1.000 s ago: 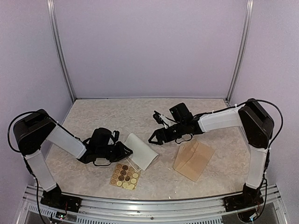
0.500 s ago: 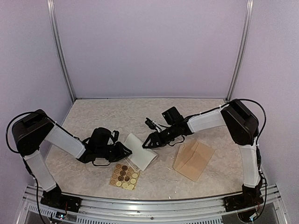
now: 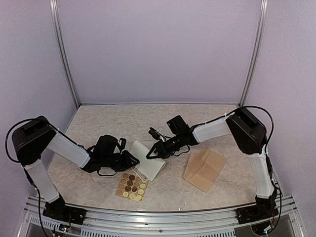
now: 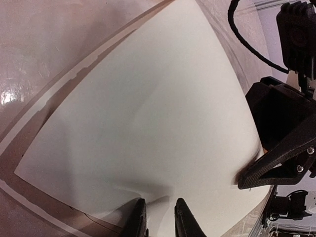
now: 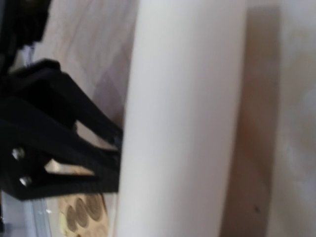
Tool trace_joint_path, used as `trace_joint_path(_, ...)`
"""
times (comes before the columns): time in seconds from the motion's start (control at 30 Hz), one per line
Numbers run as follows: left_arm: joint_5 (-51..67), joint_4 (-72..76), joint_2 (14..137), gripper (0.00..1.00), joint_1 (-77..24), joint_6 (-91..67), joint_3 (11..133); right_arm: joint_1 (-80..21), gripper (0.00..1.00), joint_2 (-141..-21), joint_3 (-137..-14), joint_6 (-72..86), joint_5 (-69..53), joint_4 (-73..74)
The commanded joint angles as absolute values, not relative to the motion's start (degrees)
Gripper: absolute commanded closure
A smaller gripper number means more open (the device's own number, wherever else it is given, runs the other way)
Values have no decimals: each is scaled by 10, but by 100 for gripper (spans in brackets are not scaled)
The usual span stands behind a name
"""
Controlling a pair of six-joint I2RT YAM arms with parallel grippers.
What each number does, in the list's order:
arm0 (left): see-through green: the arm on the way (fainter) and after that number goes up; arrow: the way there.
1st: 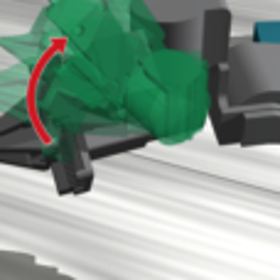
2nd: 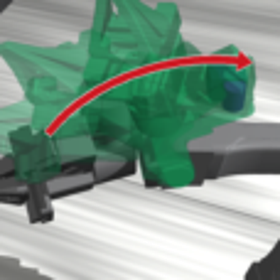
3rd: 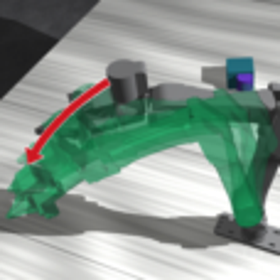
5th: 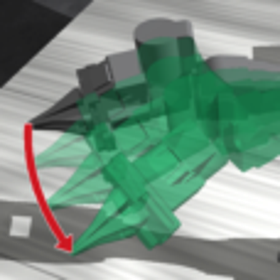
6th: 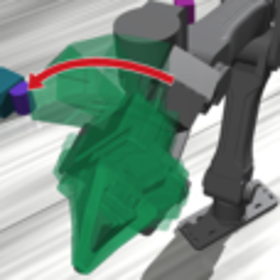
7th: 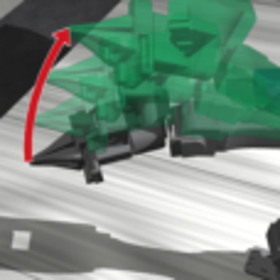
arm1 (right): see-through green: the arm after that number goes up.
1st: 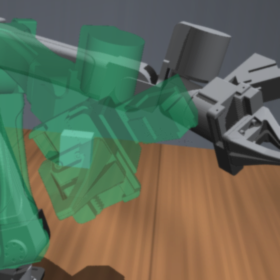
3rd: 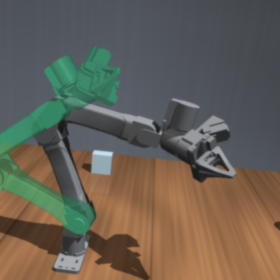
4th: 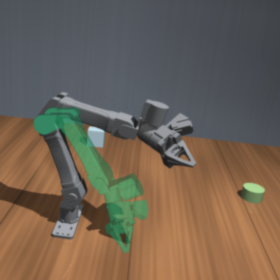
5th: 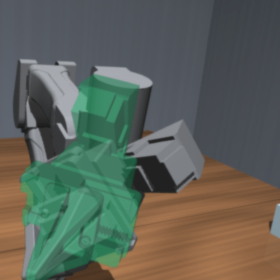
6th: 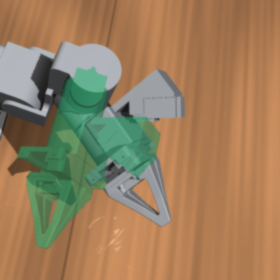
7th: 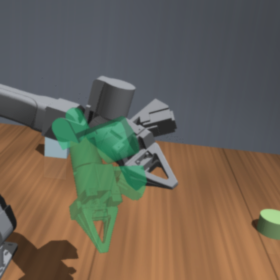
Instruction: Place the letter into the envelope and seal it
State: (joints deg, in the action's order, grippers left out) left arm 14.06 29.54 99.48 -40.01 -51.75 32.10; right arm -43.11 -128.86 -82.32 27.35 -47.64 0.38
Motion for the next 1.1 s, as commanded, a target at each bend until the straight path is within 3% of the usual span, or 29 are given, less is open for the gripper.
trace_joint_path(0.0,130,261,977,81,-412,-494,325,-437,63,-1292,-815,314,-502,-55)
trace_joint_path(0.27,64,210,880,73,-414,-457,325,-429,79,-1233,-772,325,-477,-90)
trace_joint_path(0.67,7,66,586,41,-362,-452,307,-426,79,-1064,-708,326,-431,-119)
trace_joint_path(0.9,106,119,540,22,-361,-447,314,-426,79,-972,-660,343,-417,-179)
trace_joint_path(1.07,155,166,566,15,-390,-430,332,-427,79,-932,-635,366,-417,-230)
